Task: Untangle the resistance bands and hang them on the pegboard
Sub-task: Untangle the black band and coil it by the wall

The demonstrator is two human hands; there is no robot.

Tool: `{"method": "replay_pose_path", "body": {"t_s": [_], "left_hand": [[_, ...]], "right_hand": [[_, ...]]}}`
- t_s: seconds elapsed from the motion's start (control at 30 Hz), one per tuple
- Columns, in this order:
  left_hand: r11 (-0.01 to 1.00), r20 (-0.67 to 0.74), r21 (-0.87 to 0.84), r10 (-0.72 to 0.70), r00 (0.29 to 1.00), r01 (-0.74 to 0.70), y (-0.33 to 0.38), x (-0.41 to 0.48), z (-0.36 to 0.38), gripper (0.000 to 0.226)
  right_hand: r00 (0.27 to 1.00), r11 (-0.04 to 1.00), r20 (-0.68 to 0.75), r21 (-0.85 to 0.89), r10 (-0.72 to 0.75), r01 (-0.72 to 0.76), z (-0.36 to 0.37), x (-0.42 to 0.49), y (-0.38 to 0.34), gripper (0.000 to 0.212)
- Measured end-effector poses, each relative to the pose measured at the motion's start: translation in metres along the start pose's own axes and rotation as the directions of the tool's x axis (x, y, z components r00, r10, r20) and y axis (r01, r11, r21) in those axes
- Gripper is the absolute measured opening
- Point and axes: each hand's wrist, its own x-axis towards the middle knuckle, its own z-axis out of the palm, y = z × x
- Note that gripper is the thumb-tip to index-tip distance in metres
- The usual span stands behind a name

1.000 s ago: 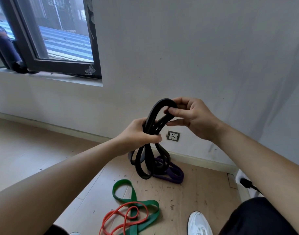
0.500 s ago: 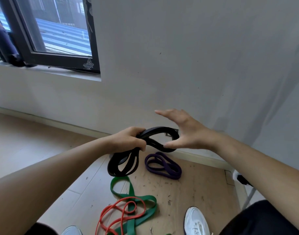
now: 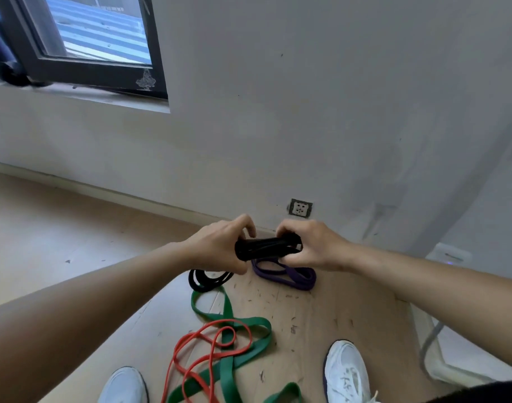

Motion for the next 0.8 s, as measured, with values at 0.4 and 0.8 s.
{"method": "replay_pose_path", "body": {"t_s": [0.4, 0.8], "left_hand": [[1.0, -0.091, 0.009, 0.004, 0.996, -0.003, -0.097, 0.092, 0.155, 0.044], [0.989, 0.185, -0.145, 0.049, 0.982, -0.022, -0.166, 0.175, 0.307, 0.052]], "right_hand": [[0.969, 0.955, -0.068, 0.2, 0.237, -0.22, 0.156, 0.019, 0.145, 0.037], [0.917, 0.89, -0.024, 0.254, 0.397, -0.379, 0.275, -0.007, 0.264, 0.044]]}}
